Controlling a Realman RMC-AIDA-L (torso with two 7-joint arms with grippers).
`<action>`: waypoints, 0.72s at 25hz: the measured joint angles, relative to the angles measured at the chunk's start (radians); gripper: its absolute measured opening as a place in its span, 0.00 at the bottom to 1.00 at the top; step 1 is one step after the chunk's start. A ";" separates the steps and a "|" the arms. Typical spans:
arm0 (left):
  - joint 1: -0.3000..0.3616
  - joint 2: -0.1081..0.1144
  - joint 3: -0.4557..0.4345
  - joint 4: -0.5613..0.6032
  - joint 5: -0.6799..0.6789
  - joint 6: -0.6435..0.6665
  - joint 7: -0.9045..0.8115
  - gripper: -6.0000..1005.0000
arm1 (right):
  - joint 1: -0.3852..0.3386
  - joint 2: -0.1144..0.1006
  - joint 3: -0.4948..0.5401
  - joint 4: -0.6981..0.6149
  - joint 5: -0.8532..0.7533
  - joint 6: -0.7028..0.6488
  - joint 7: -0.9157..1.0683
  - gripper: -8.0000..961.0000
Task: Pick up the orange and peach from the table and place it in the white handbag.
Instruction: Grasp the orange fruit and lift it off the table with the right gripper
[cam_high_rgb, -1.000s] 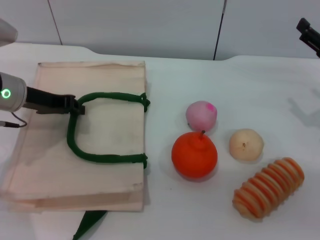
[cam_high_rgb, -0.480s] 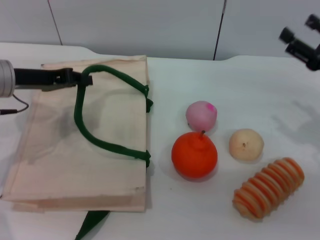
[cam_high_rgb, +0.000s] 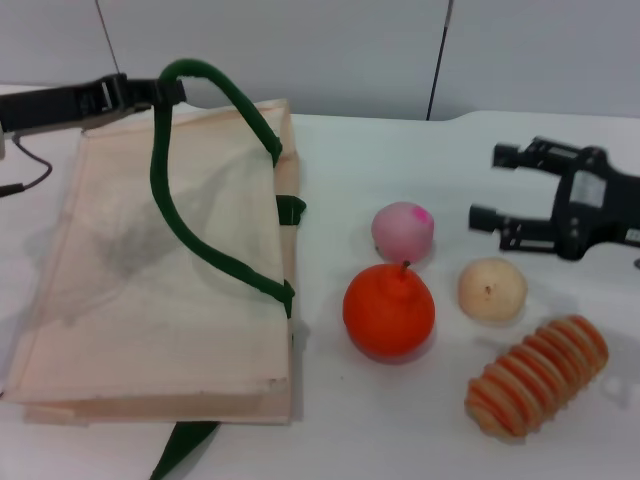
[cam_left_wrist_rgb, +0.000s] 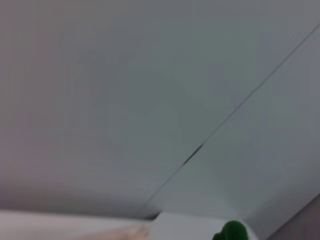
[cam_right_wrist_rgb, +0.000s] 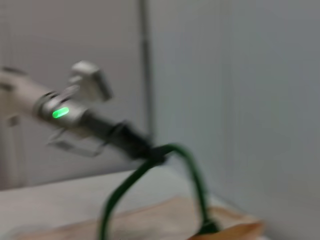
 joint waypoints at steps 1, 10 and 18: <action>0.001 0.000 0.000 -0.001 -0.021 -0.006 0.010 0.13 | 0.010 0.000 0.000 -0.002 -0.026 -0.015 0.007 0.88; 0.017 -0.013 -0.014 -0.013 -0.157 -0.031 0.097 0.13 | 0.136 0.014 -0.002 0.034 -0.244 -0.016 0.061 0.88; 0.019 -0.019 -0.012 -0.016 -0.189 -0.068 0.118 0.13 | 0.217 0.015 -0.040 0.135 -0.310 0.113 0.072 0.88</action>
